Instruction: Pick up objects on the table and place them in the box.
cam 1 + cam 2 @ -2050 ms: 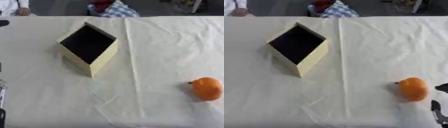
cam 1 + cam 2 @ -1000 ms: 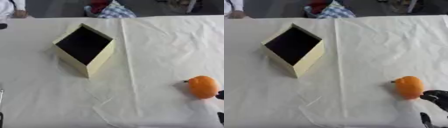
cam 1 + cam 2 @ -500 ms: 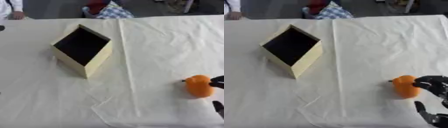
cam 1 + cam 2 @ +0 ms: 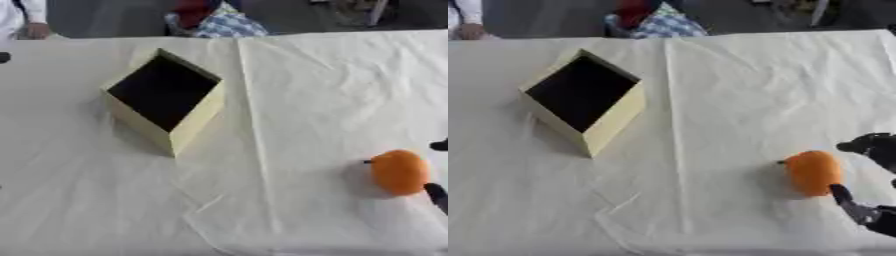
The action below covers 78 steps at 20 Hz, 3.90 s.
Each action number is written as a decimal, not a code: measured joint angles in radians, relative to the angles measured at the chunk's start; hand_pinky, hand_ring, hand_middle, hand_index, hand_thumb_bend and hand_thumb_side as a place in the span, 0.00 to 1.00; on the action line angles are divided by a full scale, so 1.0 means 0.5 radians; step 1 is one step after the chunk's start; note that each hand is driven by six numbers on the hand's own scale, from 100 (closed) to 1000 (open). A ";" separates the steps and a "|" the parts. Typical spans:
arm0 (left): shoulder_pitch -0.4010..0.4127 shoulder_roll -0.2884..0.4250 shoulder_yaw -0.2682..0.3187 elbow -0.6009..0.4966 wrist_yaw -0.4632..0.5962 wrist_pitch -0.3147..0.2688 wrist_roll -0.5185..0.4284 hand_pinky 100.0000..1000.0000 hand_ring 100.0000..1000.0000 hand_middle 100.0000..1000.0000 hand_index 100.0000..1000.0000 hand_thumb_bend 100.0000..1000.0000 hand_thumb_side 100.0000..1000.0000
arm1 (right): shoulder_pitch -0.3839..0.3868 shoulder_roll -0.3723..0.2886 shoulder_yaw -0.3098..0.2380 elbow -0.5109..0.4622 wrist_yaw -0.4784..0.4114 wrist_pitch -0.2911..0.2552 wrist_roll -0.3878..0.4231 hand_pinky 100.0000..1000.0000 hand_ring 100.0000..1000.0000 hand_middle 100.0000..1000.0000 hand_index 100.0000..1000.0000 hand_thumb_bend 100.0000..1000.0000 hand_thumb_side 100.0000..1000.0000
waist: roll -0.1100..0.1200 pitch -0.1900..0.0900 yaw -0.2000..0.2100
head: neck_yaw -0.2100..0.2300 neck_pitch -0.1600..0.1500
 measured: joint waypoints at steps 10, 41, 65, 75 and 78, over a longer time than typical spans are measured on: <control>0.000 0.000 -0.015 0.000 0.004 0.007 -0.021 0.65 0.74 0.74 0.70 0.00 0.77 | -0.169 -0.133 0.046 0.000 -0.537 0.315 0.388 0.73 0.76 0.63 0.86 0.30 0.14 | 0.003 0.012 0.023 | -0.017 0.000; -0.002 -0.006 -0.029 0.000 0.012 0.039 -0.055 0.65 0.74 0.74 0.70 0.00 0.78 | -0.381 -0.231 0.210 0.000 -0.657 0.754 0.911 0.79 0.77 0.56 0.82 0.37 0.00 | 0.003 0.048 0.070 | -0.054 0.000; -0.003 -0.039 -0.040 0.000 0.012 0.057 -0.083 0.65 0.74 0.74 0.70 0.00 0.77 | -0.450 -0.232 0.330 0.000 -0.257 0.867 0.854 0.49 0.51 0.31 0.55 0.08 0.00 | 0.005 0.063 0.088 | -0.072 0.000; -0.003 -0.040 -0.040 0.000 0.012 0.065 -0.098 0.65 0.74 0.75 0.70 0.00 0.77 | -0.467 -0.230 0.329 0.000 -0.348 0.863 0.562 0.36 0.43 0.20 0.46 0.01 0.00 | 0.004 0.063 0.092 | -0.072 0.000; -0.003 -0.040 -0.040 0.000 0.012 0.067 -0.100 0.65 0.74 0.74 0.71 0.00 0.77 | -0.483 -0.230 0.323 0.000 -0.358 0.836 0.500 0.34 0.42 0.21 0.47 0.03 0.00 | 0.004 0.063 0.092 | -0.072 0.000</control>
